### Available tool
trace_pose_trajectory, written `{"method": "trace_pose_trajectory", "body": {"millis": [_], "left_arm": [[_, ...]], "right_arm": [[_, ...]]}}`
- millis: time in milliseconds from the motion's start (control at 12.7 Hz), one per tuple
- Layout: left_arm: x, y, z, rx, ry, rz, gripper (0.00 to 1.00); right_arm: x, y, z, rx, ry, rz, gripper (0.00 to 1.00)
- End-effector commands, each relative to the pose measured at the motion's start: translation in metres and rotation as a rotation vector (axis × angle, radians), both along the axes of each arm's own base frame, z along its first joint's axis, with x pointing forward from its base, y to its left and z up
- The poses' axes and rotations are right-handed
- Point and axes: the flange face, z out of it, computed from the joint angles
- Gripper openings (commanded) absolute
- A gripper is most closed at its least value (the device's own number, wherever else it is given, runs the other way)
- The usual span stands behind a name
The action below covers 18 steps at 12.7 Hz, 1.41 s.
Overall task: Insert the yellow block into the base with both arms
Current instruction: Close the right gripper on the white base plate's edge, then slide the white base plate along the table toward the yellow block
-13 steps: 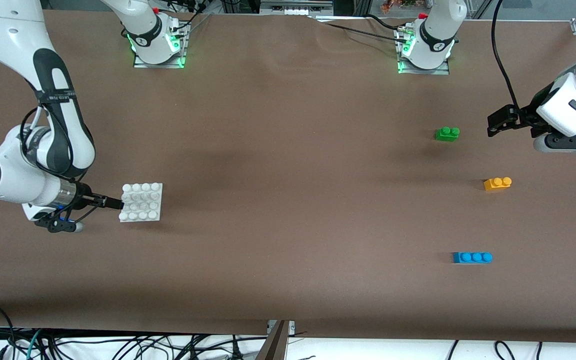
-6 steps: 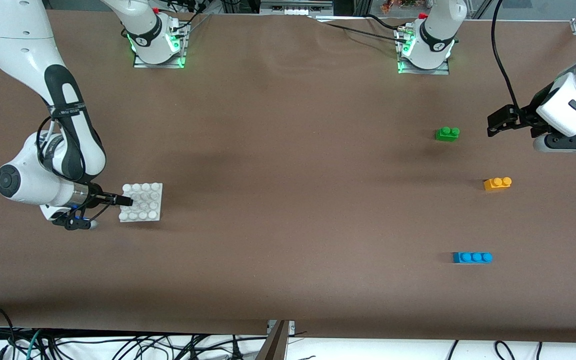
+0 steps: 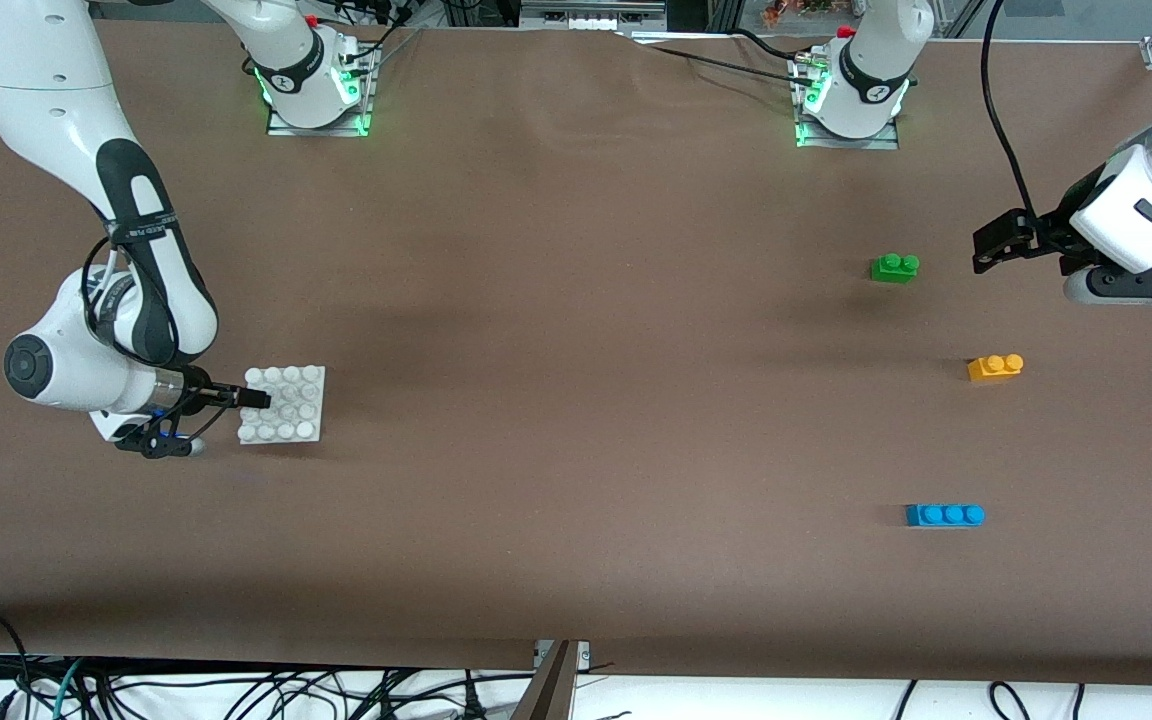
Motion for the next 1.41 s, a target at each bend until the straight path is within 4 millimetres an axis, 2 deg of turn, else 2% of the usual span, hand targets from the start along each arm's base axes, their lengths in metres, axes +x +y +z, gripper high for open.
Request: {"method": "trace_pose_trajectory", "body": {"millis": [0,393,628,785,943,1335], "left_arm": [[0.001,-0.001,0.004,0.022,-0.009,-0.01,1.0],[0.001,-0.001,0.005,0.021,-0.009,-0.01,1.0],[0.001,-0.003,0.004,0.021,-0.008,-0.01,1.0],[0.001,0.001,0.004,0.021,-0.008,-0.004,1.0],[0.001,0.003,0.004,0.021,-0.006,-0.001,1.0],[0.001,0.003,0.004,0.021,-0.008,-0.001,1.0]], "right_arm": [[-0.001,0.008,-0.005,0.028,-0.009,0.021,1.0],[-0.002,0.008,-0.009,0.05,-0.005,0.005,1.0],[-0.003,0.014,-0.015,0.065,0.003,0.011,0.99],[-0.003,0.014,-0.015,0.066,0.004,0.009,0.9],[-0.003,0.015,-0.015,0.067,0.005,0.011,0.76],[-0.004,0.018,-0.02,0.073,0.015,0.006,0.66]]}}
